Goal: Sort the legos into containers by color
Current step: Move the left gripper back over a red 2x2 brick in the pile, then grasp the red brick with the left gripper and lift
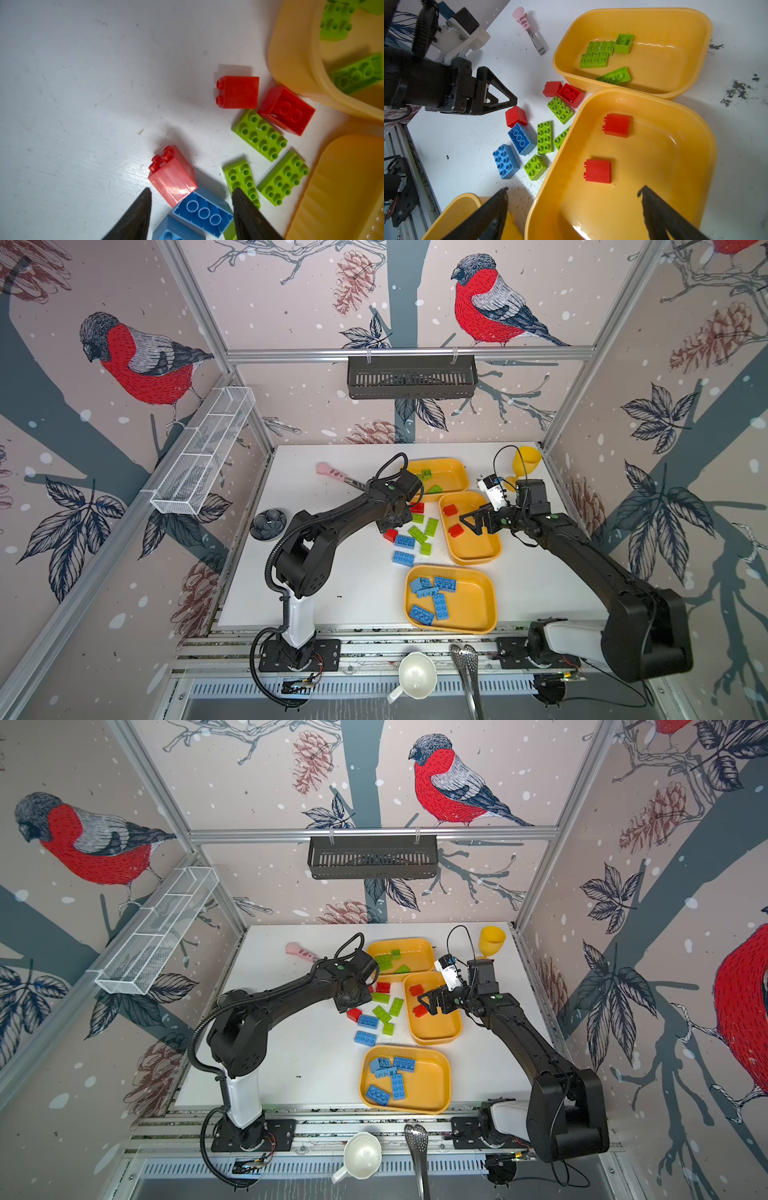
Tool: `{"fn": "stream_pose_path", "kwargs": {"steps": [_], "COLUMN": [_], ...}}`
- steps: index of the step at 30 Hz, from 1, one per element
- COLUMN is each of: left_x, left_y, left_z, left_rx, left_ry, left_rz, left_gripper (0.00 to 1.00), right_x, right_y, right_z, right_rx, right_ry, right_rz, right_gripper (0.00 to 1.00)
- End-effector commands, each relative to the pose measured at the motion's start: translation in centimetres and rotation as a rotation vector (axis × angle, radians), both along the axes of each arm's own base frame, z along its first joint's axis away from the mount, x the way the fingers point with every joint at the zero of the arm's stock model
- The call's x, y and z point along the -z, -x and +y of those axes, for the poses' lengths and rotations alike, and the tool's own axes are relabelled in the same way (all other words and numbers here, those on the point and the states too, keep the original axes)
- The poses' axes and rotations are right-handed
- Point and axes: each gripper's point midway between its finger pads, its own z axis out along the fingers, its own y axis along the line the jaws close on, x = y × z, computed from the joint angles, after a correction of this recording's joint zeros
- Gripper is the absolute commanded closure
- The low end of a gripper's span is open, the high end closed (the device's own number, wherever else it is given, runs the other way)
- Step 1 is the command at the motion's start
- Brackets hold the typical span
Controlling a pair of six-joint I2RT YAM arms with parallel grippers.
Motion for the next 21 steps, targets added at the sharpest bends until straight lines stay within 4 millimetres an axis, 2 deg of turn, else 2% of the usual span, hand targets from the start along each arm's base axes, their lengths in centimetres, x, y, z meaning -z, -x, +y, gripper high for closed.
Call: {"fn": "stream_pose_path", "kwargs": {"steps": [1, 7, 13, 17, 21], "left_x": [1.2, 3.5, 4.4, 5.2, 5.0], "left_y": [0.7, 1.1, 1.2, 1.4, 1.3], "left_z": [0.6, 0.3, 0.5, 0.6, 1.0], "left_rx": [-0.134, -0.167, -0.171, -0.174, -0.165], "left_ry": [0.008, 0.046, 0.036, 0.047, 0.034], "left_rz": [0.044, 0.087, 0.102, 0.121, 0.112], "left_gripper": [0.39, 0.41, 0.45, 0.53, 0.62], "right_x": [-0.4, -0.3, -0.2, -0.2, -0.1], "right_y": [-0.1, 0.1, 0.2, 0.2, 0.3], "right_z": [0.2, 0.5, 0.6, 0.5, 0.5], "right_rx": [-0.014, -0.021, -0.024, -0.024, -0.023], "right_ry": [-0.011, -0.026, -0.025, -0.024, -0.023], "right_rz": [-0.023, -0.016, -0.015, -0.013, -0.009], "right_gripper": [0.01, 0.01, 0.0, 0.0, 0.01]}}
